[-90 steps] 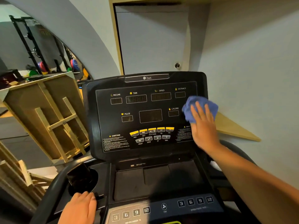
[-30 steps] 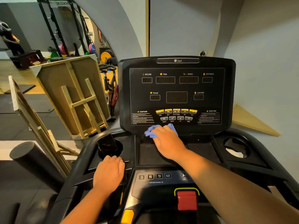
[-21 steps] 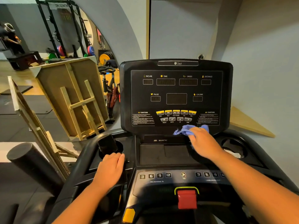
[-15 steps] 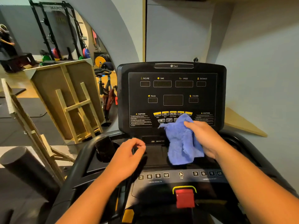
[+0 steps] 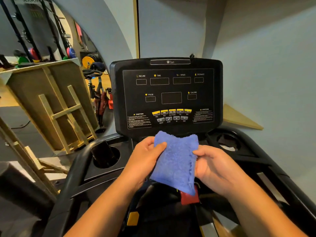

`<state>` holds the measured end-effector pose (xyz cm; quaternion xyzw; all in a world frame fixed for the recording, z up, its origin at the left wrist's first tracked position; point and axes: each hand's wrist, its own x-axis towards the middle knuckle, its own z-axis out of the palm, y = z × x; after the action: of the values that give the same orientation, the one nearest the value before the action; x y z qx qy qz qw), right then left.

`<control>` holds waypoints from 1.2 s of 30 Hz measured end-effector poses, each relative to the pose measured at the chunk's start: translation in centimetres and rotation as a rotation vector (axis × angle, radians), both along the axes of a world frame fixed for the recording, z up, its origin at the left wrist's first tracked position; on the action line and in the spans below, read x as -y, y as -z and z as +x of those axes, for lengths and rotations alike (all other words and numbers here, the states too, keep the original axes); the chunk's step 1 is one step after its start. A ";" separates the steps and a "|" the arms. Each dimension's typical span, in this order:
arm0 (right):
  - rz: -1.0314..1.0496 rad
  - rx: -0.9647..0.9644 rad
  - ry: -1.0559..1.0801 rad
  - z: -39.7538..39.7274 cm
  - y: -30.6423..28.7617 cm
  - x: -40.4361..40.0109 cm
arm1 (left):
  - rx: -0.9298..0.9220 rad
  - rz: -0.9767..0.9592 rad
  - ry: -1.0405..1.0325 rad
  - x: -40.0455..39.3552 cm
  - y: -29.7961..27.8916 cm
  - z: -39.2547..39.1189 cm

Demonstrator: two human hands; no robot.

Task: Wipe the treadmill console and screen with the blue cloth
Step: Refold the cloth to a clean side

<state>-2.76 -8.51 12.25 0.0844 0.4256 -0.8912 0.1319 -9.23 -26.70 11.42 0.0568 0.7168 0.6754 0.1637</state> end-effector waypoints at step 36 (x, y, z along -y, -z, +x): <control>-0.227 -0.192 0.277 -0.3 -4.1 -9.6 | 0.760 0.675 0.052 -9.7 -1.4 -0.5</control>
<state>-3.09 1.10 16.38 0.0414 0.3172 -0.9472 -0.0245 -9.78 -17.04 12.81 -0.1254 0.3467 0.8380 0.4023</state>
